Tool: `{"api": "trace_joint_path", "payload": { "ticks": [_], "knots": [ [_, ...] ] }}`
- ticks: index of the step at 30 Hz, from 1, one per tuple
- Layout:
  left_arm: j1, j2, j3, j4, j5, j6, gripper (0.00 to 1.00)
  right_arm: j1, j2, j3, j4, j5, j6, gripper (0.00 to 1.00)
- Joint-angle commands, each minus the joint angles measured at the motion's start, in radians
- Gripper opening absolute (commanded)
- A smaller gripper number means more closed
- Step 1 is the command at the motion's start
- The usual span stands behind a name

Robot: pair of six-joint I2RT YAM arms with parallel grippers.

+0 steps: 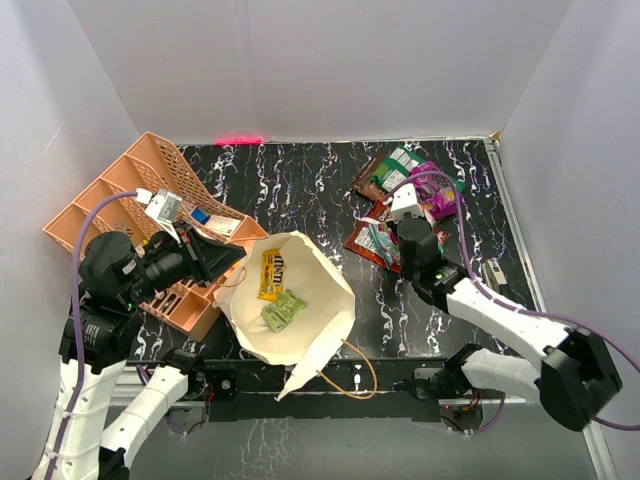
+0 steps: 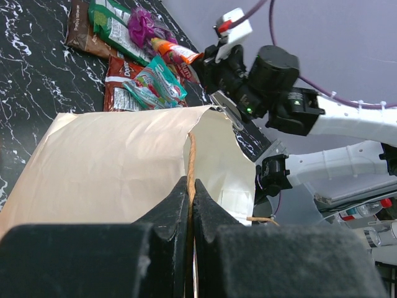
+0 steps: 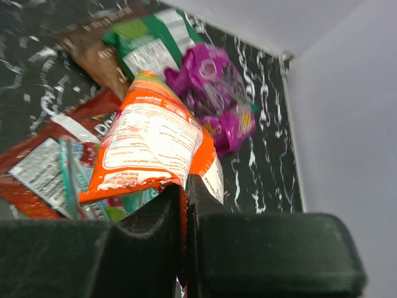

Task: Take the snacks out of the paper bag
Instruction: Place the snack at the center of the board.

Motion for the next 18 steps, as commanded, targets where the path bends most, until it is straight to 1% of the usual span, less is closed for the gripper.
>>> {"api": "trace_joint_path", "payload": {
  "ticks": [1, 4, 7, 8, 9, 10, 11, 12, 13, 14, 15, 16, 18],
  "knots": [
    [0.001, 0.010, 0.043, 0.002, 0.025, 0.009, 0.00, -0.105, 0.077, 0.043, -0.004, 0.056, 0.199, 0.07],
    [0.000, 0.010, 0.029, 0.013, 0.053, 0.001, 0.00, -0.145, 0.104, 0.059, 0.012, 0.021, 0.216, 0.07],
    [0.001, 0.007, 0.011, 0.050, 0.085, -0.017, 0.00, -0.151, 0.180, 0.090, 0.012, -0.033, 0.234, 0.08],
    [0.001, 0.006, 0.007, 0.063, 0.097, -0.024, 0.00, -0.151, 0.210, 0.102, 0.008, -0.071, 0.243, 0.17],
    [0.001, 0.005, 0.000, 0.078, 0.108, -0.033, 0.00, -0.150, 0.240, 0.115, -0.005, -0.173, 0.242, 0.32],
    [0.001, 0.005, -0.006, 0.093, 0.117, -0.046, 0.00, -0.151, 0.268, 0.153, -0.037, -0.405, 0.241, 0.46],
    [0.001, 0.003, -0.012, 0.108, 0.128, -0.055, 0.00, -0.150, 0.289, 0.189, -0.075, -0.558, 0.267, 0.55],
    [0.001, 0.002, -0.017, 0.118, 0.141, -0.061, 0.00, -0.146, 0.301, 0.209, -0.094, -0.690, 0.322, 0.61],
    [0.001, 0.002, -0.021, 0.122, 0.145, -0.063, 0.00, -0.146, 0.293, 0.203, -0.075, -0.784, 0.373, 0.66],
    [0.000, 0.003, -0.023, 0.120, 0.151, -0.064, 0.00, -0.146, 0.269, 0.182, -0.039, -0.831, 0.420, 0.69],
    [0.001, 0.004, -0.023, 0.116, 0.153, -0.061, 0.00, -0.146, 0.238, 0.158, 0.000, -0.840, 0.455, 0.71],
    [0.000, 0.004, -0.022, 0.106, 0.154, -0.057, 0.00, -0.146, 0.208, 0.139, 0.029, -0.825, 0.467, 0.73],
    [0.000, 0.004, -0.024, 0.096, 0.166, -0.048, 0.00, -0.147, 0.159, 0.141, 0.011, -0.765, 0.456, 0.77]
  ]
}}
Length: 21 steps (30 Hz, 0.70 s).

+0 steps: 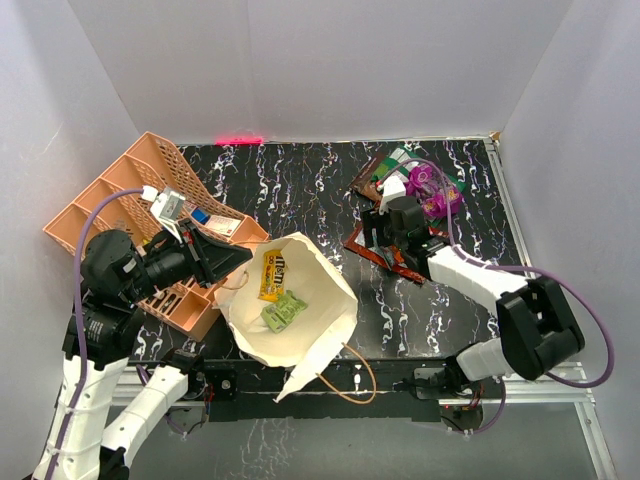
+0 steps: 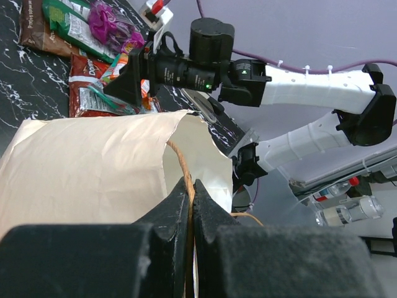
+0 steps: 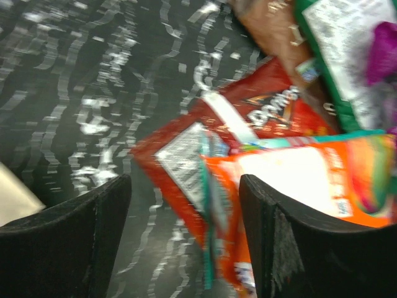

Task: Take the snacks out of the paper bag
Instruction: Place the snack at the center of the board.

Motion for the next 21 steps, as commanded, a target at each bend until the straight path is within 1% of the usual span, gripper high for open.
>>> {"api": "trace_joint_path", "payload": {
  "ticks": [1, 4, 8, 11, 13, 15, 17, 19, 21],
  "knots": [
    [0.000, -0.002, -0.006, 0.014, 0.063, 0.003, 0.00, 0.001, -0.136, 0.019, 0.062, -0.121, 0.073, 0.79],
    [0.001, -0.005, -0.014, 0.005, 0.094, 0.029, 0.00, -0.001, -0.191, 0.062, -0.032, -0.140, -0.027, 0.81],
    [-0.001, -0.058, -0.075, 0.064, 0.152, 0.039, 0.00, 0.001, -0.296, 0.107, -0.163, -0.411, -0.288, 0.81],
    [0.002, -0.113, -0.130, 0.132, 0.181, 0.022, 0.00, 0.002, -0.407, 0.130, -0.175, -0.560, -0.380, 0.81],
    [0.000, -0.144, -0.181, 0.202, 0.242, -0.007, 0.00, 0.004, -0.465, 0.143, -0.154, -0.704, -0.407, 0.81],
    [0.001, -0.168, -0.248, 0.308, 0.330, -0.068, 0.00, 0.016, -0.498, 0.155, -0.119, -0.850, -0.420, 0.81],
    [0.002, -0.175, -0.282, 0.347, 0.349, -0.106, 0.00, 0.044, -0.509, 0.175, -0.092, -0.952, -0.415, 0.80],
    [0.000, -0.177, -0.290, 0.355, 0.348, -0.120, 0.00, 0.092, -0.510, 0.198, -0.086, -1.004, -0.412, 0.78],
    [0.001, -0.180, -0.275, 0.335, 0.320, -0.105, 0.00, 0.167, -0.508, 0.221, -0.084, -1.007, -0.415, 0.78]
  ]
}}
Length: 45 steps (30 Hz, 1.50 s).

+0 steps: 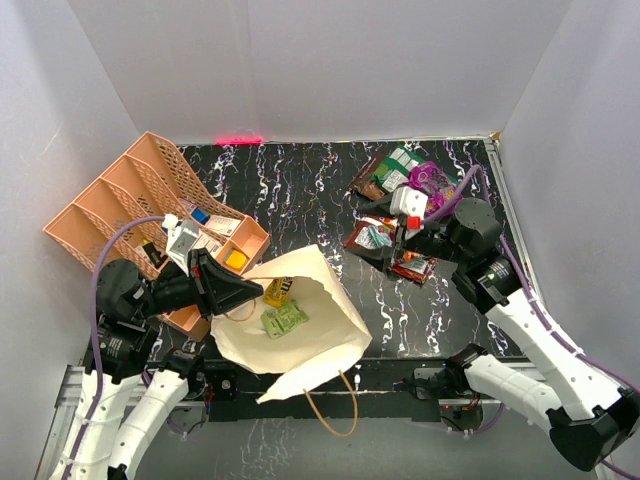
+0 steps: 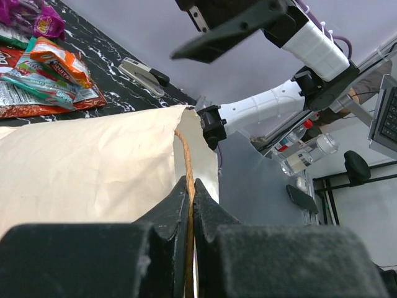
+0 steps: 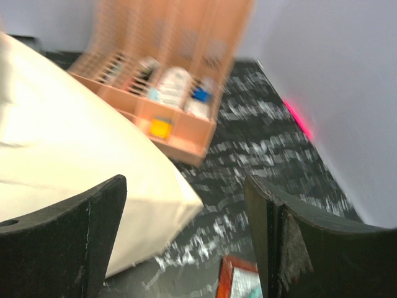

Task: Take the snacks out of the paper bag
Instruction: Place the snack at the center of the board, then adjust the paper bag at the center of the board.

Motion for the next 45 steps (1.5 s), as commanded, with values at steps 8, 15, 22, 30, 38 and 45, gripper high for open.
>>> {"api": "trace_joint_path", "payload": {
  "ticks": [8, 15, 22, 30, 38, 45],
  "knots": [
    [0.000, 0.049, 0.066, 0.124, -0.118, -0.026, 0.00, 0.469, 0.075, 0.109, 0.077, -0.029, -0.096, 0.72],
    [0.000, 0.217, 0.207, 0.152, -0.222, 0.098, 0.00, 0.580, 0.104, 0.117, 0.043, 0.275, -0.133, 0.69],
    [0.001, 0.498, 0.445, 0.171, -0.067, 0.259, 0.00, 0.583, 0.108, 0.115, -0.111, 0.309, -0.159, 0.55],
    [0.000, 0.663, 0.595, 0.188, 0.079, 0.327, 0.00, 0.585, 0.079, 0.072, -0.201, 0.482, -0.132, 0.52],
    [-0.018, 0.502, 0.161, 0.699, 0.217, -0.154, 0.00, 0.620, 0.118, 0.032, -0.365, 0.488, -0.137, 0.53],
    [-0.102, 0.419, -0.137, 1.021, 0.188, -0.472, 0.00, 0.672, 0.125, -0.018, -0.355, 0.451, -0.166, 0.53]
  ]
}}
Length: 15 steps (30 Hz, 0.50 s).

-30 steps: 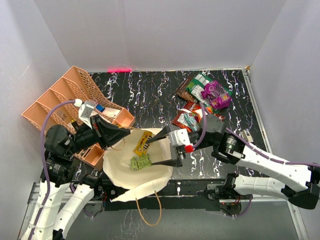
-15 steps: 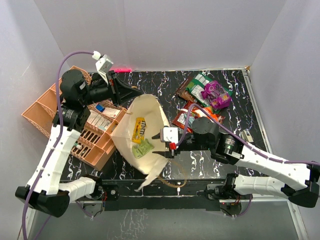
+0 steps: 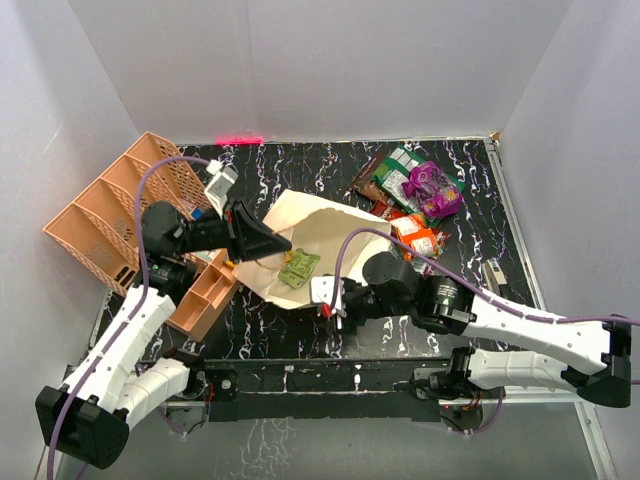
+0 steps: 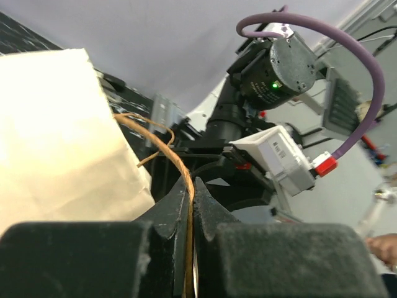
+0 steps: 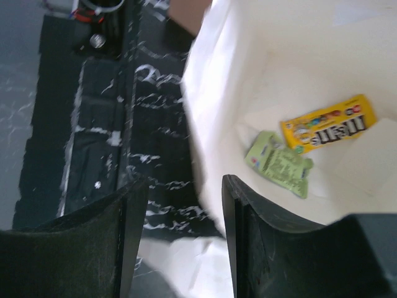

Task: Take the snacks out of the paper bag
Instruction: Adjust the paper bag at the center of the board.

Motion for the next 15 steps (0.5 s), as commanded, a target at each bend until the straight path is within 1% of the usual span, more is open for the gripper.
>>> {"api": "trace_joint_path", "payload": {
  "ticks": [1, 4, 8, 11, 13, 15],
  "knots": [
    [-0.066, -0.041, -0.072, 0.260, -0.009, -0.207, 0.00, 0.016, -0.018, -0.013, 0.027, -0.032, -0.015, 0.54],
    [-0.141, -0.020, -0.085, 0.296, -0.071, -0.212, 0.00, 0.021, -0.058, -0.026, 0.053, -0.085, -0.016, 0.54],
    [-0.227, 0.075, -0.086, 0.395, -0.119, -0.256, 0.00, 0.023, -0.177, -0.090, 0.141, -0.135, -0.007, 0.55],
    [-0.311, 0.137, -0.088, 0.448, -0.149, -0.273, 0.00, 0.023, -0.274, -0.150, 0.203, -0.125, 0.001, 0.58],
    [-0.355, 0.162, -0.088, 0.429, -0.165, -0.264, 0.00, 0.022, -0.324, -0.181, 0.221, -0.087, 0.005, 0.58],
    [-0.375, 0.159, -0.095, 0.401, -0.177, -0.261, 0.00, 0.022, -0.353, -0.201, 0.206, -0.056, -0.009, 0.58]
  ]
}}
